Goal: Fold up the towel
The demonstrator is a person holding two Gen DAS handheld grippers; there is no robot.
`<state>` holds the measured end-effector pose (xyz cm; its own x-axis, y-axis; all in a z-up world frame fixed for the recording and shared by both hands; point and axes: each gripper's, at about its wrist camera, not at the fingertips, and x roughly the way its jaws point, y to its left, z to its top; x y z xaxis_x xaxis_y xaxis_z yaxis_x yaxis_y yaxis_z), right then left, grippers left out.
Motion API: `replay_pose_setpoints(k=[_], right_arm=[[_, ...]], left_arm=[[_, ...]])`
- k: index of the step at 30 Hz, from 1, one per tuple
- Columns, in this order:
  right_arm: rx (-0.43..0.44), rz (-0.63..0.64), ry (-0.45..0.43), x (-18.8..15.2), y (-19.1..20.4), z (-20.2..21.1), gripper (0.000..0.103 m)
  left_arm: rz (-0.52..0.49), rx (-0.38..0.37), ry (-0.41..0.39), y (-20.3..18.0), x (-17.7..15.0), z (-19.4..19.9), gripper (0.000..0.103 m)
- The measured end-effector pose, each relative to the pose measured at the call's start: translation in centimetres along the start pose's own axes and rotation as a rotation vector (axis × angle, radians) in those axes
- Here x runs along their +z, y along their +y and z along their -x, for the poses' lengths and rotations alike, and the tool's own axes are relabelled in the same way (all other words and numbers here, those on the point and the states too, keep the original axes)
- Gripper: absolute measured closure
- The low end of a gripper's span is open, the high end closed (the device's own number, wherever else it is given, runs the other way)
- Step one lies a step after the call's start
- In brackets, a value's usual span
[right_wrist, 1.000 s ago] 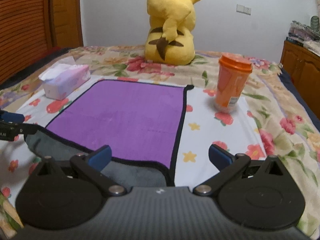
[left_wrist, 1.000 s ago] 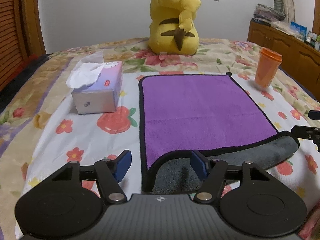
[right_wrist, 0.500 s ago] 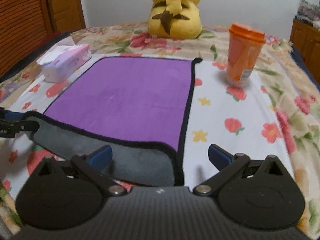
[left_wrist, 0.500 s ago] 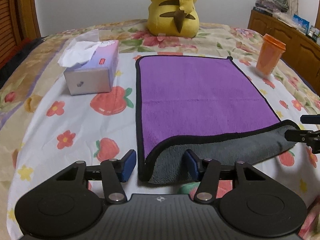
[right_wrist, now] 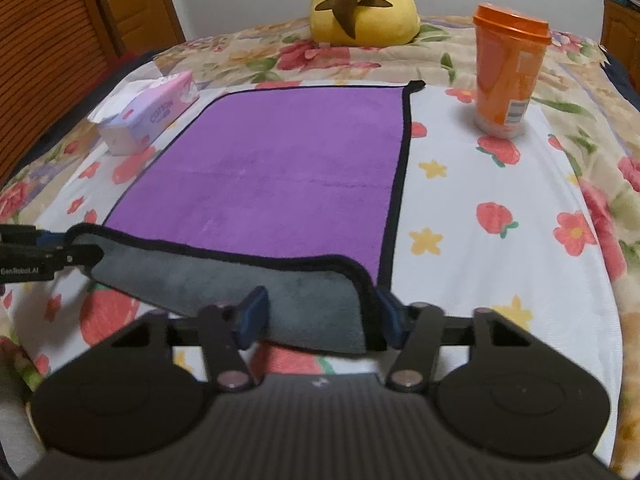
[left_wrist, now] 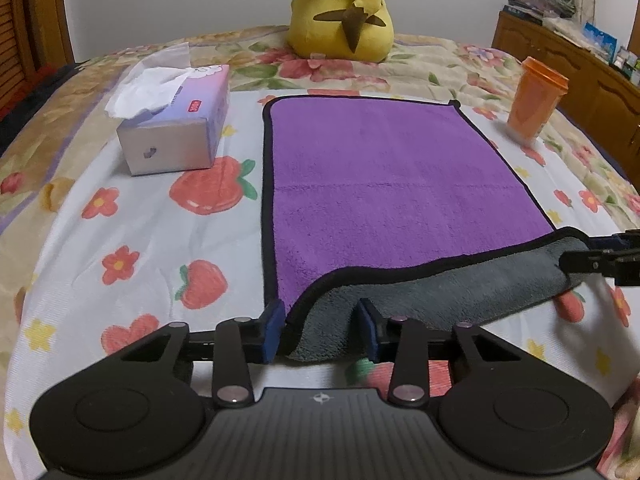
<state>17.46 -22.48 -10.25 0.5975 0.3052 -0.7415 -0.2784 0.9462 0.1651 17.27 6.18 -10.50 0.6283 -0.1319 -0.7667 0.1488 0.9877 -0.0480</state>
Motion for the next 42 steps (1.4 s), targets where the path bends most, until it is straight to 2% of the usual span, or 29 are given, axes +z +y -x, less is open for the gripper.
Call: replay_pose_setpoints(k=[2,4,6,7,11,12,13,17,19,28,42], right_arm=[[0.002,-0.009,0.001,0.1,-0.4,0.0,0.057],[0.001,-0.015,0.018,0.2,-0.9,-0.2,0.064],[-0.004,-0.025,0.025,0.2,-1.3,-0.4,0.078],[-0.006,-0.027,0.028,0.2,-1.4,-0.4,0.079],[0.0,-0.024,0.022,0.3,-1.7,-0.3,0.085],[0.001,-0.021,0.022,0.3,-1.7,-0.3,0.097],[0.003,-0.018,0.021,0.3,-1.7,-0.3,0.099],[0.016,-0.02,0.004,0.6,-1.8,0.1,0.099],[0.017,-0.016,-0.01,0.7,-1.7,0.3,0.099],[0.022,-0.007,-0.134,1.8,-1.6,2.1,0.099],[0.062,0.005,-0.229,3.7,-1.6,3.0,0.099]], left_arm=[[0.002,-0.005,-0.004,0.0,-0.1,0.0,0.071],[0.008,-0.001,-0.011,0.1,-0.1,0.1,0.076],[0.01,-0.005,-0.013,0.1,0.0,0.1,0.082],[0.01,-0.007,-0.014,0.1,0.0,0.1,0.085],[-0.004,-0.007,-0.026,-0.1,-0.1,0.3,0.089],[-0.006,-0.006,-0.029,-0.1,-0.1,0.3,0.089],[-0.007,-0.008,-0.031,-0.1,0.0,0.3,0.09],[-0.007,-0.007,-0.049,-0.2,0.2,0.8,0.093],[-0.003,0.005,-0.083,-0.3,0.4,1.4,0.093],[0.019,-0.01,-0.194,-0.6,1.5,4.0,0.094],[0.005,-0.006,-0.246,-0.7,3.1,3.9,0.094]])
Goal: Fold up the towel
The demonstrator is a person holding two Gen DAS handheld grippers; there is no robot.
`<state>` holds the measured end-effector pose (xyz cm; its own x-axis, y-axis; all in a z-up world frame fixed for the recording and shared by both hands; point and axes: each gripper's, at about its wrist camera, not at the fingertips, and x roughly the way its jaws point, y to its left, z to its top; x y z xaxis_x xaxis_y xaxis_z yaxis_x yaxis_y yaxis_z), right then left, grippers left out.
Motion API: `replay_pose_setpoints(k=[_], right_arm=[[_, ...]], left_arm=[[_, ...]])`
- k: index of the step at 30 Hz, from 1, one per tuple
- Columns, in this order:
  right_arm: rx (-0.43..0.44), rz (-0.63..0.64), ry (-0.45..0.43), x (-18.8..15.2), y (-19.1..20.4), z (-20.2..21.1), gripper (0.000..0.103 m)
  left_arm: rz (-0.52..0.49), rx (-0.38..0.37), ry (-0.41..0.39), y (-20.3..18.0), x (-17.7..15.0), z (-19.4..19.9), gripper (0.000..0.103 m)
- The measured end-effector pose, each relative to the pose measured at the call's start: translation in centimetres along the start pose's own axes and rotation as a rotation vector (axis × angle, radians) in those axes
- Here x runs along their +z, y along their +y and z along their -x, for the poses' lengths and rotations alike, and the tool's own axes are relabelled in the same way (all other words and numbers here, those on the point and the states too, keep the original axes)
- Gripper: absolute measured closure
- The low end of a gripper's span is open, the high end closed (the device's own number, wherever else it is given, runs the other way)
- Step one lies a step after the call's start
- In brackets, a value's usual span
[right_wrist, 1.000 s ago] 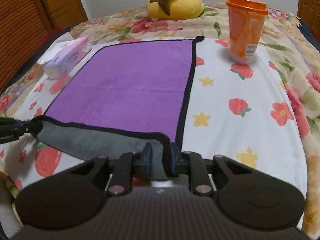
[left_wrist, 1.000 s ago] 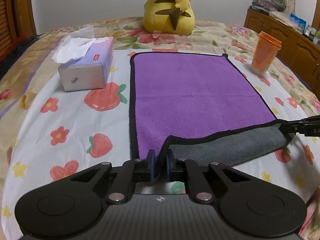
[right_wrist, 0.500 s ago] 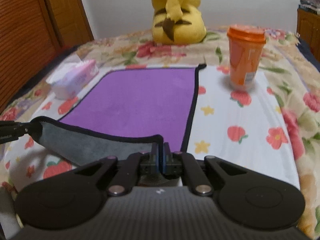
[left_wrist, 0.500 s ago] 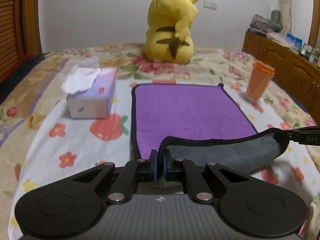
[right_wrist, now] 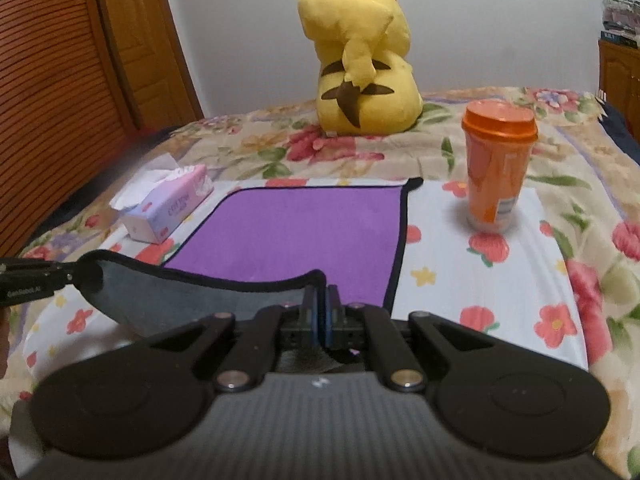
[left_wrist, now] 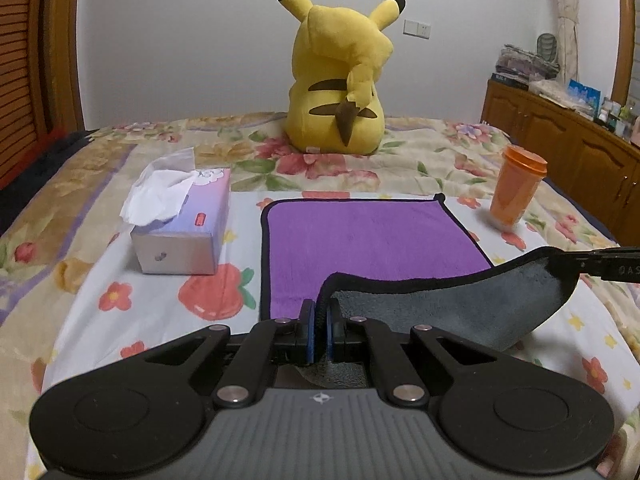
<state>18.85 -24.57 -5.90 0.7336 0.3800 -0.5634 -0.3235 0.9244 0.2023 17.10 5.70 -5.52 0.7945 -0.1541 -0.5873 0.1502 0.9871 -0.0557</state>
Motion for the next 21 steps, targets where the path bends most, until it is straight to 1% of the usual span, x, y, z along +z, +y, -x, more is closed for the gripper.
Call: replay_pose_setpoints(k=[11,21], right_arm=[[0.002,0.021,-0.019,0.7,-0.7,-1.1,0.099],[0.007,0.033,-0.008,0.9,-1.2,-2.5,0.099]], left_arm=[[-0.015,-0.002,-0.019,0.2,1.0,-1.3,0.095],[-0.033,-0.013,-0.022,0.0,1.8,-2.7,0.095]])
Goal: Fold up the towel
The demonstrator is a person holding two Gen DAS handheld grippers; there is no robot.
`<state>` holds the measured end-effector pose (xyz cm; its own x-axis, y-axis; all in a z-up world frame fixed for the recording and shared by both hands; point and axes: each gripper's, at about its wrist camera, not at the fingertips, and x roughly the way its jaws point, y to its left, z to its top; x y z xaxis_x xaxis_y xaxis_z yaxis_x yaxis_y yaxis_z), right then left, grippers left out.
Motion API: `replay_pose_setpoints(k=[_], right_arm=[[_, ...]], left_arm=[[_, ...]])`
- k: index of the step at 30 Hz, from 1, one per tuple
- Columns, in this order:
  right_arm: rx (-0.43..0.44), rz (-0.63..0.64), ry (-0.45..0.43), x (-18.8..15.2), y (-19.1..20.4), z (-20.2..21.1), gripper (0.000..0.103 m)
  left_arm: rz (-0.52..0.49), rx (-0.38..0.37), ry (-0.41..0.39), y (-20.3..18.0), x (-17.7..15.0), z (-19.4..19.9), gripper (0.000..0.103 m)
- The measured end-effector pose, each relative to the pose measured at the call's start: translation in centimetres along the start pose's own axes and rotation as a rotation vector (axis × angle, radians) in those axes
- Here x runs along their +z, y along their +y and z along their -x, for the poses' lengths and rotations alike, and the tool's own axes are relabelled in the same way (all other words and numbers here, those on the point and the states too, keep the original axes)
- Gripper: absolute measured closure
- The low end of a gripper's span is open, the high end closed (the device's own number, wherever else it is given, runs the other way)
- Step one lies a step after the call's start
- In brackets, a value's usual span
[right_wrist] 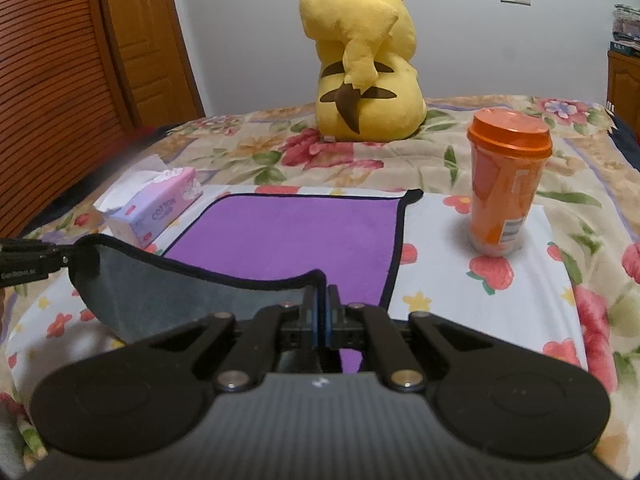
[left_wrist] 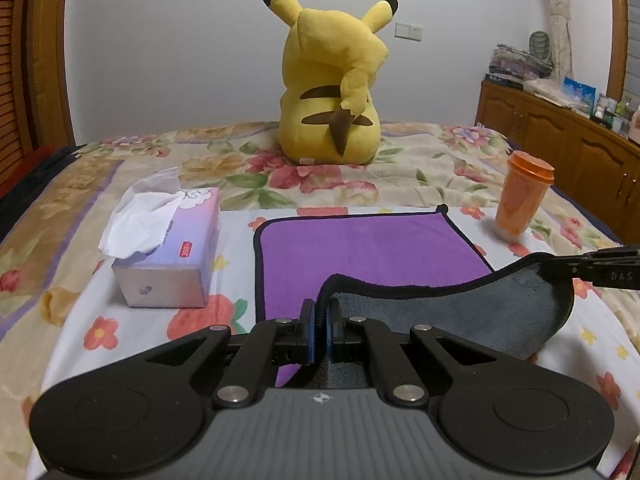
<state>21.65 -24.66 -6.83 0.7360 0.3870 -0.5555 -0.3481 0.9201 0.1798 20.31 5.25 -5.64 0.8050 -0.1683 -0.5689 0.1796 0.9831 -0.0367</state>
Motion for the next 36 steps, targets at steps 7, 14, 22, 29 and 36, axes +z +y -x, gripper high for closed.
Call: replay_pose_setpoints(k=[7,14,22,29,36], right_arm=[[0.003,0.009,-0.015,0.5,-0.1,-0.4,0.099],[0.005,0.026,-0.027,0.9,-0.3,-0.8,0.099],[-0.004,0.044,-0.032,1.1,-0.6,-1.5,0.099],[-0.012,0.065,-0.042,1.7,-0.8,-2.0,0.099],[-0.007,0.083,-0.067,2.8,-0.8,-2.2,0.099]], left_arm=[[-0.004,0.002,-0.009,0.2,0.6,-0.7,0.095],[-0.003,0.003,-0.02,0.5,1.2,-1.2,0.095],[-0.017,-0.005,-0.03,0.3,2.0,-1.8,0.095],[-0.03,-0.006,-0.052,0.1,2.8,-1.8,0.095],[-0.026,-0.004,-0.065,0.3,3.8,-2.5,0.095]])
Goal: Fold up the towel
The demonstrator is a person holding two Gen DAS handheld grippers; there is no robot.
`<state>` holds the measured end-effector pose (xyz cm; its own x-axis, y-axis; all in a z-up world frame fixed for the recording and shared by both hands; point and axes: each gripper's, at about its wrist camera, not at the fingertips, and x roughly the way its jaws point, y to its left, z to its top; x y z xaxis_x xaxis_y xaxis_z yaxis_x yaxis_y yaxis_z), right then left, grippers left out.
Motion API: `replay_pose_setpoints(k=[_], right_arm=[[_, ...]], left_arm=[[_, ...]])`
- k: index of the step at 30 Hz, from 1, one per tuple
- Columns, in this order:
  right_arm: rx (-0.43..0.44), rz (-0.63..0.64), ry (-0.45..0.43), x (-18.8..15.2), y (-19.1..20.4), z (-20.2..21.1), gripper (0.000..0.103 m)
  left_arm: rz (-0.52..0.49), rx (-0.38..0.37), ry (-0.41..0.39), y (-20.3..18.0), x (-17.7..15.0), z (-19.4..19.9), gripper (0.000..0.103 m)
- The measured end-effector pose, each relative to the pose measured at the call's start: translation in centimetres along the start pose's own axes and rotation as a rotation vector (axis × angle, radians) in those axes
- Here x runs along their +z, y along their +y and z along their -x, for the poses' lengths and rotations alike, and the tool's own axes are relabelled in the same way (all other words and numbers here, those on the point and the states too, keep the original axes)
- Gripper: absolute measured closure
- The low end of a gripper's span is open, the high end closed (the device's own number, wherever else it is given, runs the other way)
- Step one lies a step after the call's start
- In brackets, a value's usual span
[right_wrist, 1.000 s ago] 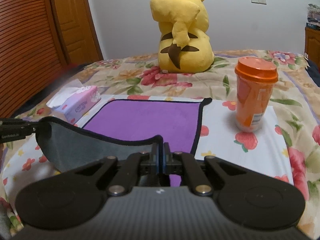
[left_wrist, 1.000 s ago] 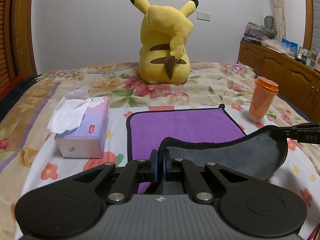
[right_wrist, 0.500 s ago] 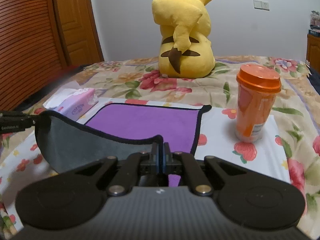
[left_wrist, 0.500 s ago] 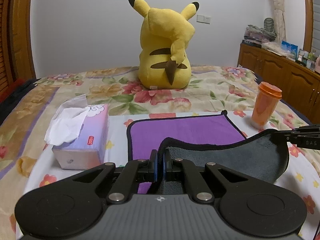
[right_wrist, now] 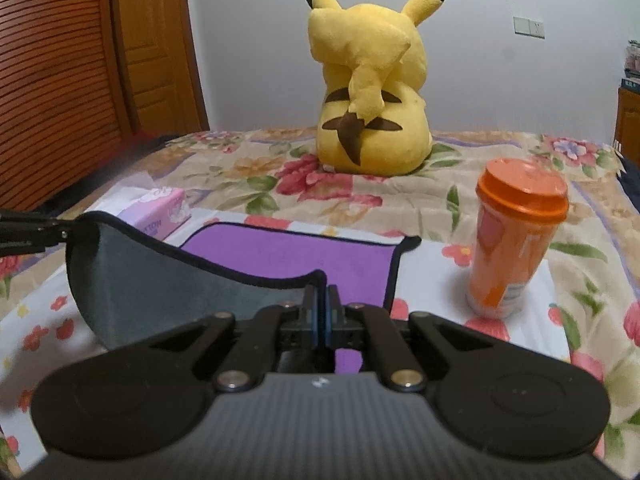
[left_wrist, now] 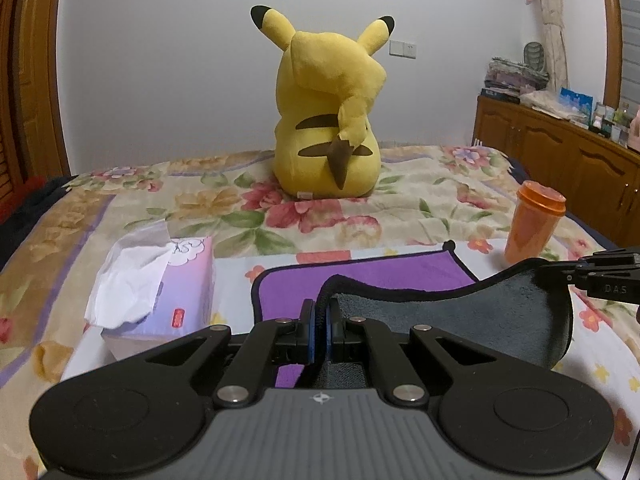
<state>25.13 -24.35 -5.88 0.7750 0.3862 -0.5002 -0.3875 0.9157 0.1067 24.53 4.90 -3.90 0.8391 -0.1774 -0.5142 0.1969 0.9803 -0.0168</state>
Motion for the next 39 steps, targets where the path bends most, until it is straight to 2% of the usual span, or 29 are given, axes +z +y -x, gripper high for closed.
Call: replay_pose_setpoints(k=[12,24,33,39], right_arm=[[-0.015,0.061,-0.038,2.3,0.0,-1.4,0.099],[-0.053,0.095,-0.099,4.5,-0.6,-3.2,0.099],[-0.087,0.108,-0.12,5.3,-1.2,-5.7,0.099],[-0.106,0.123,-0.091,4.4,-1.6,-8.3,0.099]], left_arm=[[0.009,0.024,-0.059,0.5,2.3,-1.6,0.095],[-0.011,0.058,-0.072,1.2,4.0,-4.1,0.095],[0.039,0.07,-0.066,2.3,4.3,-7.4,0.095],[0.034,0.088,-0.028,2.6,3.5,-10.5,0.095]])
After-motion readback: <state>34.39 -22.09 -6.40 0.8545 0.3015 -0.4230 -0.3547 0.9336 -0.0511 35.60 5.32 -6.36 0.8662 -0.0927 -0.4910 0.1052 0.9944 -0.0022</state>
